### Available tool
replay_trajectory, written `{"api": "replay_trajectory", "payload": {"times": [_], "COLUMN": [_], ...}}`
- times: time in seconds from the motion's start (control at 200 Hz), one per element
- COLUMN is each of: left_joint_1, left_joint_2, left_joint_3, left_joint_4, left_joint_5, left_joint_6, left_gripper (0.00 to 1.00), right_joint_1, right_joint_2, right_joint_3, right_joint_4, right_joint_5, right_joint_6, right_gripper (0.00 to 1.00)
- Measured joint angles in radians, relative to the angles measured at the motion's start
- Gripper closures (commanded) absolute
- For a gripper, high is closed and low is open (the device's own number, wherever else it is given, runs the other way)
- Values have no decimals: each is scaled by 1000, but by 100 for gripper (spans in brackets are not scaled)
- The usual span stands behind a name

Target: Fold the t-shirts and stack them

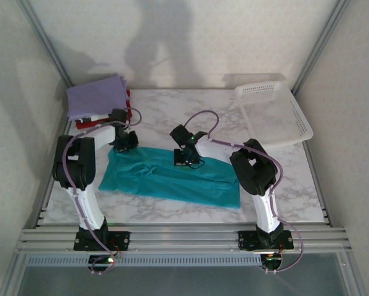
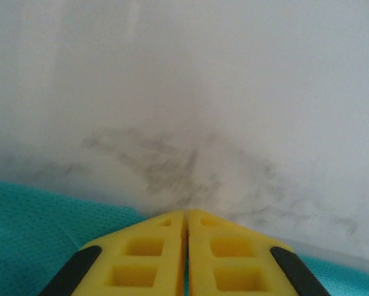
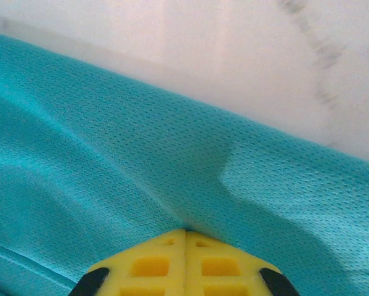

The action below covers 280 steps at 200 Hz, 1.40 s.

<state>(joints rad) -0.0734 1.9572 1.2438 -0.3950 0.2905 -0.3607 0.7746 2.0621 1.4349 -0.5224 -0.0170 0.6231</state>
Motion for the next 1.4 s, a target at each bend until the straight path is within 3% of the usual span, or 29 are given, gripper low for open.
{"api": "replay_trajectory", "payload": {"times": [0.11,0.19,0.375,0.611,0.851,1.402], "left_joint_1": [-7,-9,-7,-10,-10,-10], "left_joint_2": [55,69,-6,-296,-352,-412], "left_joint_3": [84,126,158,-75,-325,-351], "left_joint_4": [10,-2,-67,-124,-143,-84], "left_joint_5": [18,18,-8,-89,-100,-60], "left_joint_6": [-3,-3,2,21,-3,-48], "left_gripper": [80,75,73,70,72,76], "right_joint_1": [-41,-64,-56,38,44,44], "right_joint_2": [0,-2,-43,-95,-98,-105], "right_joint_3": [3,9,21,103,108,108], "right_joint_4": [3,-14,-83,-106,-119,-129], "right_joint_5": [23,39,48,24,13,13], "right_joint_6": [-13,-36,-79,-76,-72,-73], "right_gripper": [100,91,81,80,80,80]}}
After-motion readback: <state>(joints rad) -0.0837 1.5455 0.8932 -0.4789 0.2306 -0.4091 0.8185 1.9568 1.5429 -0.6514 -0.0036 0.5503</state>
